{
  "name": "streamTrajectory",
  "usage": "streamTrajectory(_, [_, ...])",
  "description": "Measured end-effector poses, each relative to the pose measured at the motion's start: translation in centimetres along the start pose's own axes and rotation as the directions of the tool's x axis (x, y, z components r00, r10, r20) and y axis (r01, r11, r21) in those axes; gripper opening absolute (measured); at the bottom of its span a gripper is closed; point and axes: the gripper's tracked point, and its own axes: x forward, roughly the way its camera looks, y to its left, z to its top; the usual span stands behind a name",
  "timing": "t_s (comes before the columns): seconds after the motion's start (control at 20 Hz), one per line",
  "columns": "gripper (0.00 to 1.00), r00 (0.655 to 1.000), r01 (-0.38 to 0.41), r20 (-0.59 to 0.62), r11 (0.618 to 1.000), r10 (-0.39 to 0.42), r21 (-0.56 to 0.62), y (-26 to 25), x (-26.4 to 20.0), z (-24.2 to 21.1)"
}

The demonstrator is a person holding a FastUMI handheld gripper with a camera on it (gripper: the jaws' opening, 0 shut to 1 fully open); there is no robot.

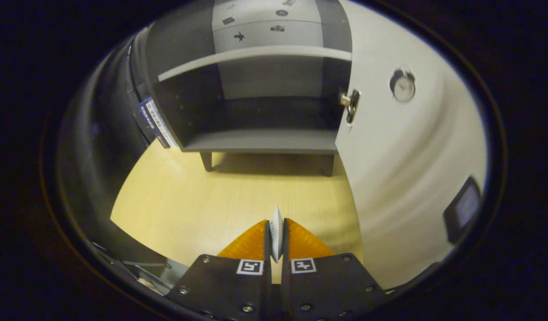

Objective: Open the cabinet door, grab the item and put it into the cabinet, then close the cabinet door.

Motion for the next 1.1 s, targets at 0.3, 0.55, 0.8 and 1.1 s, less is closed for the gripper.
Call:
streamTrajectory(0.3, [0.08,0.965,-0.008,0.261,1.0,0.002,0.024,3.4,-6.3,16.7])
streamTrajectory(0.55, [0.08,0.914,0.022,0.4,0.99,-0.075,0.136,4.2,-7.3,26.5])
streamTrajectory(0.8, [0.08,0.9,0.115,0.391,0.969,-0.196,0.22,2.4,-5.2,31.3])
streamTrajectory(1.1, [0.08,0.935,0.174,0.271,0.961,-0.229,0.213,1.0,-1.4,31.6])
